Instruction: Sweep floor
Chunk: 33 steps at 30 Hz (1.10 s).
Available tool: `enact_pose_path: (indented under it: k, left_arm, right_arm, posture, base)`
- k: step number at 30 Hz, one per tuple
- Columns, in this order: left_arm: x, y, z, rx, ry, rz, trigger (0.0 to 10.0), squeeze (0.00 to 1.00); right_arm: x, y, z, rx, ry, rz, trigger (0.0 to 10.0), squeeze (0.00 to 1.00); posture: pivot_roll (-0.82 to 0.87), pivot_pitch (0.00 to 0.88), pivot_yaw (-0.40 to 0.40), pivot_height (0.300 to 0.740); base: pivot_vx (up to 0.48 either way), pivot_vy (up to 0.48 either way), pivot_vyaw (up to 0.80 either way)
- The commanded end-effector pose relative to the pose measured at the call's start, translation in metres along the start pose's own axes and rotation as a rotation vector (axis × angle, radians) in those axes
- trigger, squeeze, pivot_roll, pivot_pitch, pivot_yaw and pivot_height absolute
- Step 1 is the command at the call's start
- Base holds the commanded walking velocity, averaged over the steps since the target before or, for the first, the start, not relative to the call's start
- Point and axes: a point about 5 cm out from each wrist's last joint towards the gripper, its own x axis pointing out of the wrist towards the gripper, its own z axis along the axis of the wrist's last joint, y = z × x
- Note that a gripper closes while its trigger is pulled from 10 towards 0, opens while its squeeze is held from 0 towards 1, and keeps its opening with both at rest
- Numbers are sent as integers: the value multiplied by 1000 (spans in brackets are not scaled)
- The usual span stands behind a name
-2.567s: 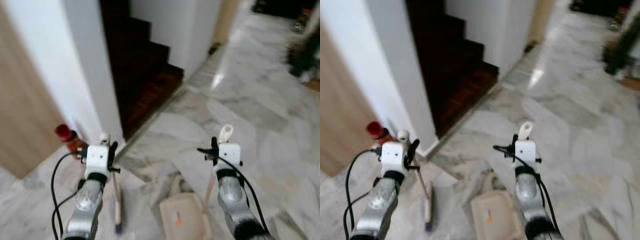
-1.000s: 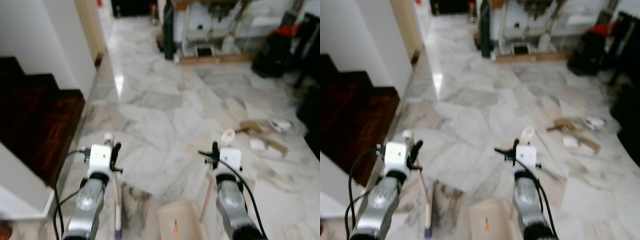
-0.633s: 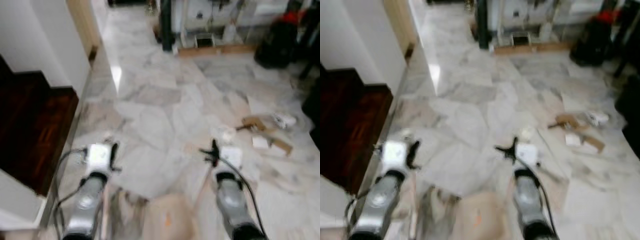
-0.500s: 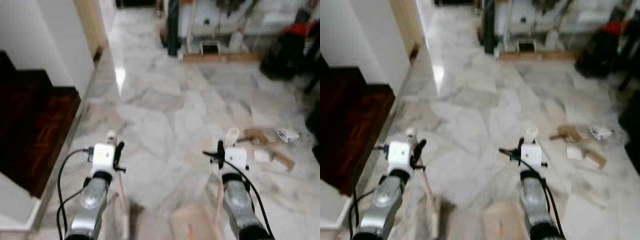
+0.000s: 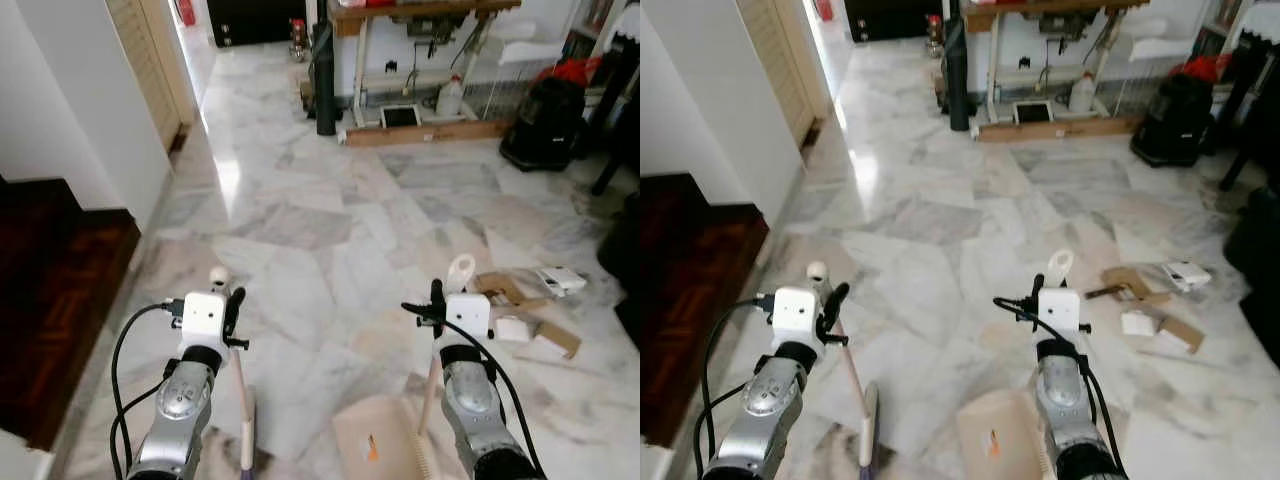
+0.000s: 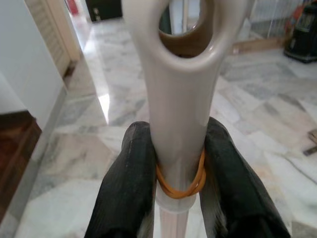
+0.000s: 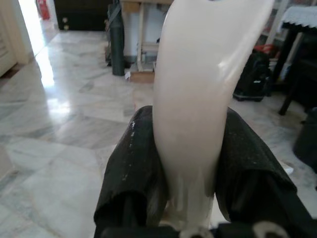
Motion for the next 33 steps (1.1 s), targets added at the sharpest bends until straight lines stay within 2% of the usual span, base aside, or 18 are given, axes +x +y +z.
enact_pose_path:
  k: [1,17,33]
  left_arm:
    - [3,6,8,21,-32,14,10000,0]
    - [4,6,8,21,-34,15,10000,0]
    - [4,6,8,21,-34,17,10000,0]
  right_arm:
    - [3,5,8,33,-34,4,10000,0]
    - [4,6,8,41,-28,9,10000,0]
    - [5,7,8,41,-26,13,10000,0]
  posture:
    - [133,19,37,740]
    - [134,31,35,740]
    - [135,34,34,740]
  base:
    - [364,0,0]
    - [367,0,0]
    - [365,0,-721]
